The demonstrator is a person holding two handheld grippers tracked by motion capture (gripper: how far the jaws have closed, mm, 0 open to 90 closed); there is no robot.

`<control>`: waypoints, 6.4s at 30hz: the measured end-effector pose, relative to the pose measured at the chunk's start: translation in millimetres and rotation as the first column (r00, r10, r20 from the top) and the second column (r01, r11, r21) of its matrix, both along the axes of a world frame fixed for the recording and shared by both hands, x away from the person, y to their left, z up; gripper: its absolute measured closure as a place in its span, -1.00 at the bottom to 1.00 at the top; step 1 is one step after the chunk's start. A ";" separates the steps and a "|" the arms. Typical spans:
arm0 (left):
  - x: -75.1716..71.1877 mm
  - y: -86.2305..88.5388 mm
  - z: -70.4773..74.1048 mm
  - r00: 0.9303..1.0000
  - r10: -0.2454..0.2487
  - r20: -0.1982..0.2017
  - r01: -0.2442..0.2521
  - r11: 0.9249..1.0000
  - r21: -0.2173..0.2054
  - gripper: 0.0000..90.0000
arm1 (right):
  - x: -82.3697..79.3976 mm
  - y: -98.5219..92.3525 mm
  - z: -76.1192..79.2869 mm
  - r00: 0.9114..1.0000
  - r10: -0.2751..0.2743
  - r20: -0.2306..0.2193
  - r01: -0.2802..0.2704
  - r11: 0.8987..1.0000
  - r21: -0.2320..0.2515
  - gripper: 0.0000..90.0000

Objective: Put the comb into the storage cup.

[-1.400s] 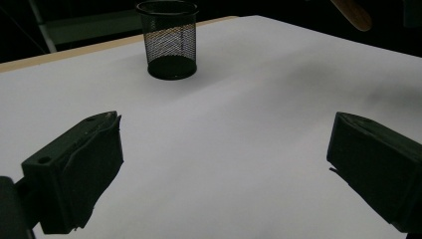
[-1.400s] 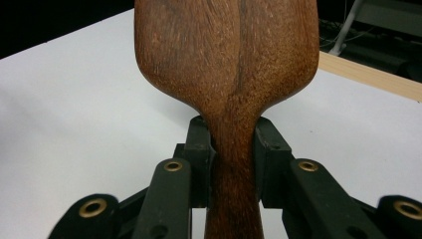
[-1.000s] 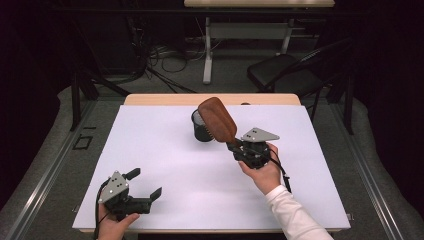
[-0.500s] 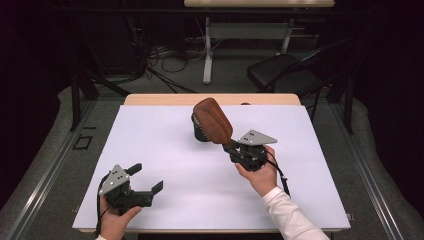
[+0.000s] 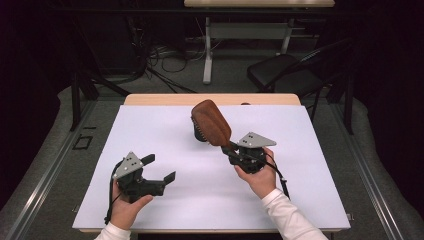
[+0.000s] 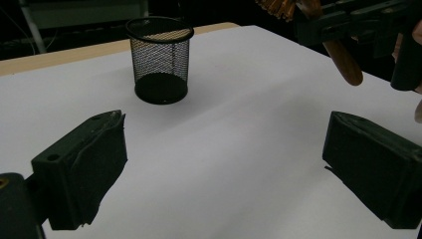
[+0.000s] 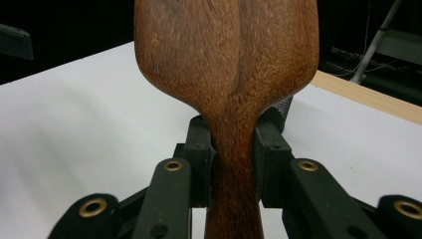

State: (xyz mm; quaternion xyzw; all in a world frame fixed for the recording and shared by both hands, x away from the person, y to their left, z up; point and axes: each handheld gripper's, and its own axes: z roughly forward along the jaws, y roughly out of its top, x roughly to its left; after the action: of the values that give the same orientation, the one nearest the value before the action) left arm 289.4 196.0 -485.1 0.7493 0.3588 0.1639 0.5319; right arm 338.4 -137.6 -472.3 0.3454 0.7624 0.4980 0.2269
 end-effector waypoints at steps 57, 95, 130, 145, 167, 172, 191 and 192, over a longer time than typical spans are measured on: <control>44.4 -41.6 44.3 0.985 -0.059 -0.160 0.039 0.992 -0.122 -0.68 | -10.2 6.4 -6.8 0.999 0.020 0.030 -0.020 1.000 -0.002 0.60; 71.7 -63.3 65.2 0.968 -0.100 -0.231 0.073 0.990 -0.124 -0.73 | -12.2 8.3 -7.1 0.999 0.029 0.036 -0.029 1.000 0.000 0.60; 94.3 -80.0 65.5 0.948 -0.106 -0.300 0.055 0.983 -0.175 -0.67 | -15.9 12.8 -9.5 0.998 0.040 0.057 -0.040 0.999 0.002 0.60; 100.1 -90.2 63.9 0.940 -0.124 -0.317 0.066 0.980 -0.187 -0.67 | -17.9 15.1 -10.1 0.997 0.051 0.062 -0.051 0.999 0.001 0.60; 105.4 -95.3 60.3 0.931 -0.130 -0.342 0.062 0.978 -0.201 -0.64 | -19.3 16.9 -11.3 0.996 0.059 0.070 -0.059 0.998 0.001 0.60; 106.0 -95.8 59.6 0.928 -0.133 -0.347 0.064 0.977 -0.204 -0.61 | -19.3 17.0 -11.9 0.996 0.060 0.072 -0.060 0.998 -0.001 0.60; 107.5 -90.5 58.5 0.918 -0.128 -0.376 0.046 0.974 -0.220 -0.35 | -19.1 16.6 -14.3 0.994 0.065 0.084 -0.064 0.998 -0.010 0.60; 107.6 -90.0 58.2 0.916 -0.130 -0.379 0.045 0.973 -0.226 -0.34 | -19.0 16.6 -14.4 0.994 0.067 0.085 -0.066 0.998 -0.010 0.60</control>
State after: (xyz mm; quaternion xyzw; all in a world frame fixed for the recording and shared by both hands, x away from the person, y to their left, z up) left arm 397.1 106.1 -426.8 0.7210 0.4391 -0.0523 0.5335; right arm 319.4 -120.9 -486.7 0.2973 0.7649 0.5168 0.2439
